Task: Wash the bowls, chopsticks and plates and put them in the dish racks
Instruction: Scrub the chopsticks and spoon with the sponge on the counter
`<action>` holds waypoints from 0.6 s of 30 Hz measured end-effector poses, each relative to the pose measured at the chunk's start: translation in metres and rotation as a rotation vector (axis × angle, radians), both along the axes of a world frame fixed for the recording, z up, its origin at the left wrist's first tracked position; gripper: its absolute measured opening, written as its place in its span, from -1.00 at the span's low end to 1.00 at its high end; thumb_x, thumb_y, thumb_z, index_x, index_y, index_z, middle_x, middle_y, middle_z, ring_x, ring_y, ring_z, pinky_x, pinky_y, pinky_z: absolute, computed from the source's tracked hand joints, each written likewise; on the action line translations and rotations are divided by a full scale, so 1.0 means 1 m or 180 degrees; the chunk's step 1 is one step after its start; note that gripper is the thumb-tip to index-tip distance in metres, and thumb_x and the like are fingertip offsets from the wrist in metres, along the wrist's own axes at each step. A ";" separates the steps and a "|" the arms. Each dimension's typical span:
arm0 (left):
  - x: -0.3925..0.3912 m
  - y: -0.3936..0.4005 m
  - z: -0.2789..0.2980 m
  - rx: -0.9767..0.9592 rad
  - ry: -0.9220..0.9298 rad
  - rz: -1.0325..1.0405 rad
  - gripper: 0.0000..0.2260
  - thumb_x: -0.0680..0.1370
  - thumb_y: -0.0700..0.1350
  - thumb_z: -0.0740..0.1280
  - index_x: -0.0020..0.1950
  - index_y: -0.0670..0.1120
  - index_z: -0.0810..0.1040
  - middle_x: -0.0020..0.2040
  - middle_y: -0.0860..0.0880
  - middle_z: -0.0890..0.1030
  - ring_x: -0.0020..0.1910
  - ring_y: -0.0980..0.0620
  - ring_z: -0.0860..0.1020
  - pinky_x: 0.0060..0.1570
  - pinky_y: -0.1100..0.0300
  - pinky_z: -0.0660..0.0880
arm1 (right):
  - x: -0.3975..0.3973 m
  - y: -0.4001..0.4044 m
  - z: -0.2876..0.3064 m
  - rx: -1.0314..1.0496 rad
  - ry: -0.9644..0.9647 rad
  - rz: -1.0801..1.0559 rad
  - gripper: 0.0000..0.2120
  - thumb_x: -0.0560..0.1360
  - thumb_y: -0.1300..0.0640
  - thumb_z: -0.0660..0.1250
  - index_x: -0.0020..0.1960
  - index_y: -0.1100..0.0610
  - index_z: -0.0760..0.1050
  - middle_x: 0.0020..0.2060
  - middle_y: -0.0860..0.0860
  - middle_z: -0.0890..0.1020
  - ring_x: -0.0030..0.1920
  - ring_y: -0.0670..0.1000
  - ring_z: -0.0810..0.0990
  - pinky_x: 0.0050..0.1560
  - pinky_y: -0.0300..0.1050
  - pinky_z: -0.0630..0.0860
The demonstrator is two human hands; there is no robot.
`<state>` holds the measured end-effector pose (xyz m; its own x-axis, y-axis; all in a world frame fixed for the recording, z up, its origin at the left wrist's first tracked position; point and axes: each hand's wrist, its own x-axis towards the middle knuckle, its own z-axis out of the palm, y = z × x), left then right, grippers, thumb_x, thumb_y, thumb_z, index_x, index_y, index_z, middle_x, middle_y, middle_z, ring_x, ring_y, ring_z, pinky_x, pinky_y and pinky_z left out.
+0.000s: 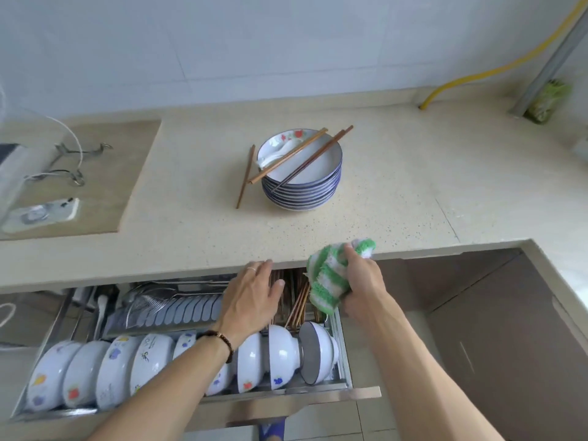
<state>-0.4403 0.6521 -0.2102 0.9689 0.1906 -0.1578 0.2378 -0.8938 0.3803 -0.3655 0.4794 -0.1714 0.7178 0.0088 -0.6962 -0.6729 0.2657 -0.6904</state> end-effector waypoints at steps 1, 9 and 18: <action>0.003 0.006 0.009 0.0135 -0.0052 0.0001 -0.51 0.69 0.07 0.13 0.54 -0.16 0.28 0.45 -0.16 0.42 0.42 -0.11 0.39 0.35 0.03 0.38 | 0.003 0.006 0.011 0.0037 -0.0043 0.0025 -0.86 0.63 0.11 0.31 0.00 0.19 0.50 -0.08 0.17 0.68 -0.03 0.19 0.69 0.16 0.24 0.59; 0.065 0.071 0.046 0.0487 -0.0103 0.0242 -0.62 0.66 0.06 0.18 0.40 -0.11 0.42 0.30 -0.12 0.52 0.30 -0.11 0.46 0.19 0.01 0.46 | 0.048 0.058 0.071 -0.0041 -0.0408 0.0025 -0.86 0.63 0.13 0.31 -0.04 0.19 0.50 -0.13 0.17 0.67 -0.07 0.18 0.68 0.15 0.24 0.59; 0.168 0.136 0.010 0.0467 0.0067 0.0158 -0.79 0.64 -0.11 0.23 0.20 -0.14 0.56 0.14 -0.15 0.58 0.19 -0.16 0.51 0.02 0.00 0.53 | 0.087 0.090 0.082 -0.0713 -0.0536 -0.0181 -0.78 0.64 0.10 0.29 -0.12 0.20 0.47 -0.21 0.13 0.62 -0.18 0.10 0.64 -0.03 0.08 0.61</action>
